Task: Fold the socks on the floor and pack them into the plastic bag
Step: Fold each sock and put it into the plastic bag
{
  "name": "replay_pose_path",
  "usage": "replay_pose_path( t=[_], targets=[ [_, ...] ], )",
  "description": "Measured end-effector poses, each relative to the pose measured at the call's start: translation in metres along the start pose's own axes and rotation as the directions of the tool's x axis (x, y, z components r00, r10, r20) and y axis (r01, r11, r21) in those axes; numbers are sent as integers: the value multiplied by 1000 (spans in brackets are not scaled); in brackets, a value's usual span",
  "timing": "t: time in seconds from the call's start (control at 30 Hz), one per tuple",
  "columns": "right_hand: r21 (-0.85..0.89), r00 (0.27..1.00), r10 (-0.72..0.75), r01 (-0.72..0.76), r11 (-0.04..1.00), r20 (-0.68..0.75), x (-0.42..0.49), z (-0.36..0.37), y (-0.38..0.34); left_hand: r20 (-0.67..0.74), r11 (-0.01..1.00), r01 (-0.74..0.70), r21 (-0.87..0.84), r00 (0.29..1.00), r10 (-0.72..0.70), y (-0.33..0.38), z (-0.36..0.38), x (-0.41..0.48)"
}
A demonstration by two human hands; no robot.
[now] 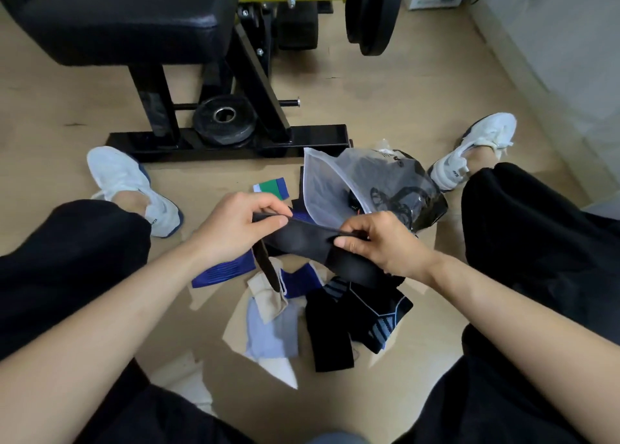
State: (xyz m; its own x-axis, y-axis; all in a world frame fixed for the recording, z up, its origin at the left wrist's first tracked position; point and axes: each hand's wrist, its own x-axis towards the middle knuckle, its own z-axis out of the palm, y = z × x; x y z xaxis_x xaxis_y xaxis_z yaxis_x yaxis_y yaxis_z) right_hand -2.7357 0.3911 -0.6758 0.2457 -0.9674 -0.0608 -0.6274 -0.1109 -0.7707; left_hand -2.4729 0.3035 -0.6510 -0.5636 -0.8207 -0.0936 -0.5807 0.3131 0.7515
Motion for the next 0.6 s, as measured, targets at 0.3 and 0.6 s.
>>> replay_pose_path(
  t=[0.3, 0.6],
  targets=[
    [69, 993, 111, -113, 991, 31, -1, -52, 17, 181, 990, 135, 38, 973, -140, -17, -15, 10],
    [91, 949, 307, -301, 949, -66, -8, -96, 35, -39, 911, 376, -172, 921, -387, -27, -23, 16]
  ],
)
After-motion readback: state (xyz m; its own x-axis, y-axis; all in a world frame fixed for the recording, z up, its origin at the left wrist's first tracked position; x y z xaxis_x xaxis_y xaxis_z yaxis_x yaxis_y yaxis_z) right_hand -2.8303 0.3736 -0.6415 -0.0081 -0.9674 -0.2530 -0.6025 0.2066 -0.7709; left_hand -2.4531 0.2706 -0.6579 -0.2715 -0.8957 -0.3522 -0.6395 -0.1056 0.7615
